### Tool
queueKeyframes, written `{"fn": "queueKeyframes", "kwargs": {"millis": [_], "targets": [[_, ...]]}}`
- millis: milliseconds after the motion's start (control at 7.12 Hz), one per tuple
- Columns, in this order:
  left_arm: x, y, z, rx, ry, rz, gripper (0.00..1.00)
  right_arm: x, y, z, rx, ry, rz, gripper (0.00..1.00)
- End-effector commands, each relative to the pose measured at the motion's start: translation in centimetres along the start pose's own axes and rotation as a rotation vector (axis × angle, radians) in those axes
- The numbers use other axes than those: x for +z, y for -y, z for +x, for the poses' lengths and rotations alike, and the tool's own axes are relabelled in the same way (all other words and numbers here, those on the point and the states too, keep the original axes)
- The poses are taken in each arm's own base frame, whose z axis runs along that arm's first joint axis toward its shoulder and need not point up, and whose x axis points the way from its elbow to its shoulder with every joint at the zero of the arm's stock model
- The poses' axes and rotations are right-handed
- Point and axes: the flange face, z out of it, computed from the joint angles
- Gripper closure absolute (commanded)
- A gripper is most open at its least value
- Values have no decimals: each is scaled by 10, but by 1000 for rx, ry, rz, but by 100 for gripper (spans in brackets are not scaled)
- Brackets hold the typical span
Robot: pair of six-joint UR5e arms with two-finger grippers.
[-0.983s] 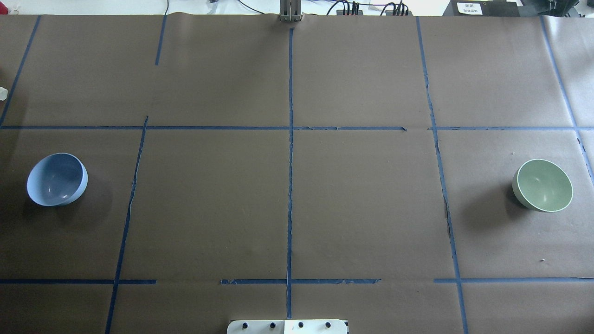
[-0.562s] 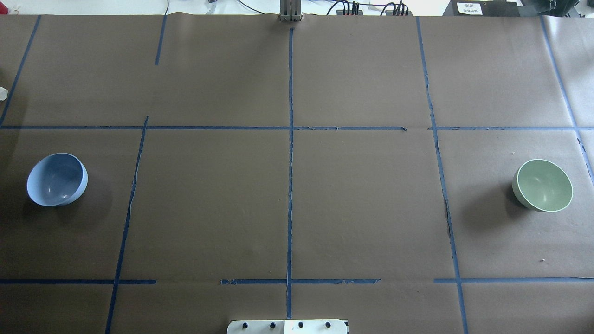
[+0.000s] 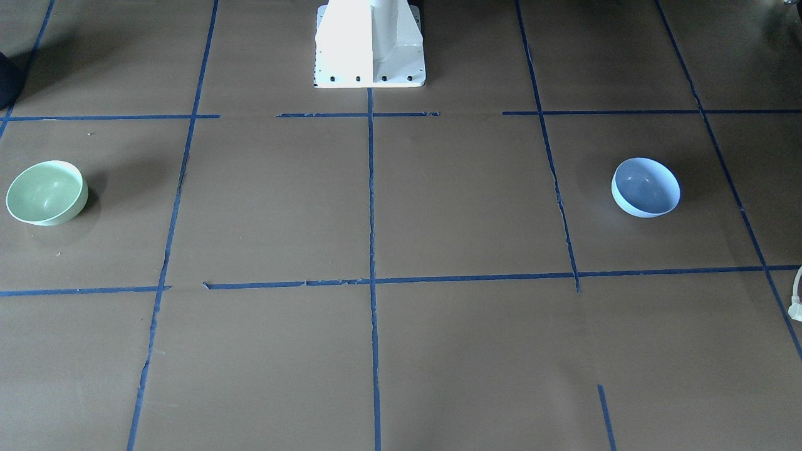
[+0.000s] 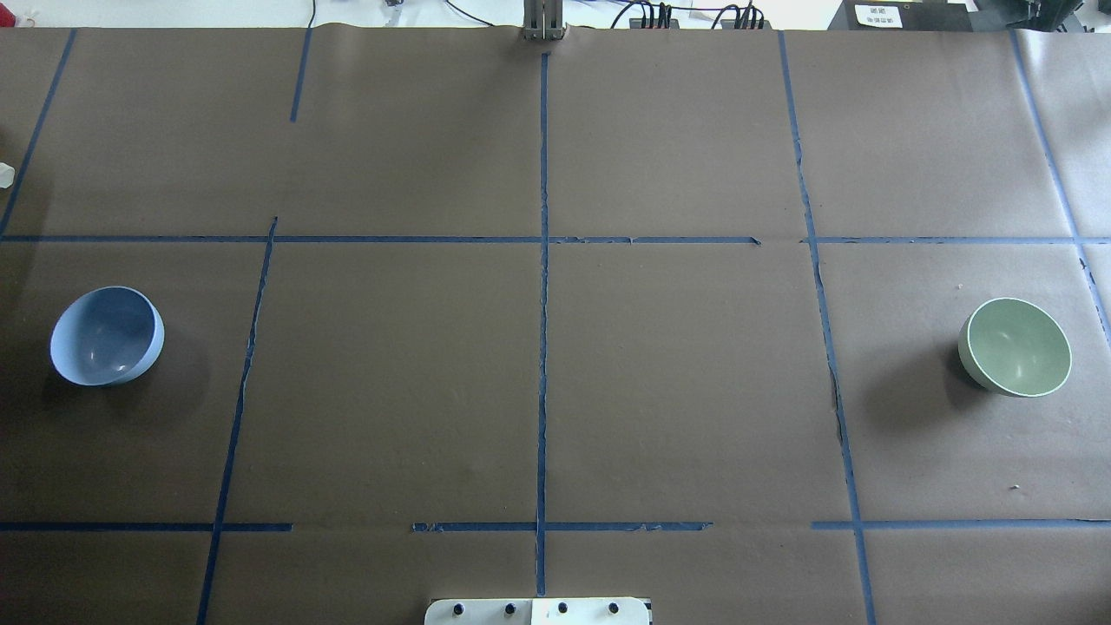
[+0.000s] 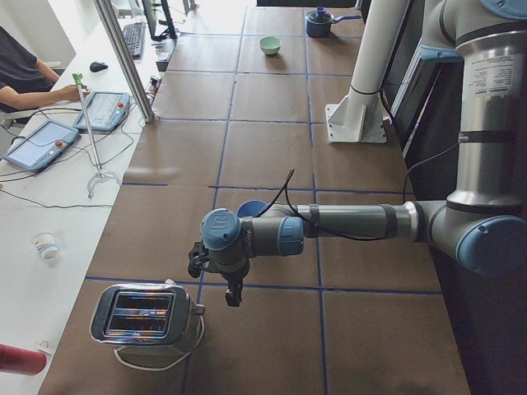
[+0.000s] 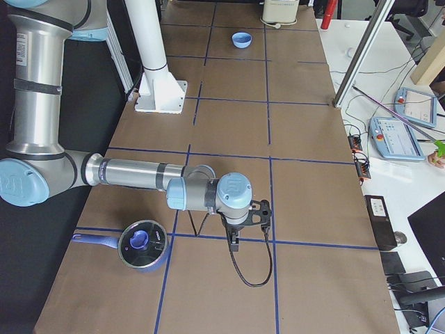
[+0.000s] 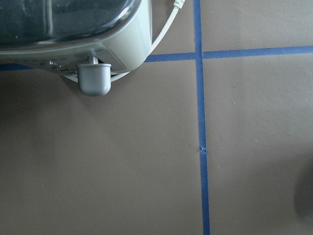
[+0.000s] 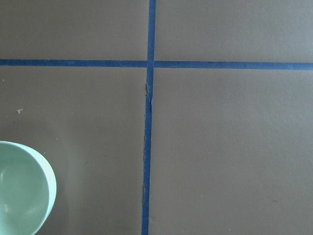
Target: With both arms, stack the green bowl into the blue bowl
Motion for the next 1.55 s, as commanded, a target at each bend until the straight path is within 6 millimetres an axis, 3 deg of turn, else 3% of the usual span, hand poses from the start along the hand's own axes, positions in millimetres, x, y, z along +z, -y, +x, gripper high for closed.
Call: {"fn": "queueKeyframes", "kwargs": {"millis": [0, 702, 983, 1124, 1405], "targets": [[-2, 1, 2, 2, 0, 3, 0, -1, -1, -1, 1, -1, 1, 0], [-13, 4, 13, 20, 1, 28, 0, -6, 4, -6, -8, -4, 14, 0], [-36, 10, 43, -80, -43, 89, 0, -13, 5, -14, -25, -3, 28, 0], [-23, 15, 74, -126, -168, 67, 0, -15, 5, -16, -30, -3, 32, 0], [23, 14, 128, -173, -193, 68, 0, -19, 7, -21, -38, -1, 40, 0]]}}
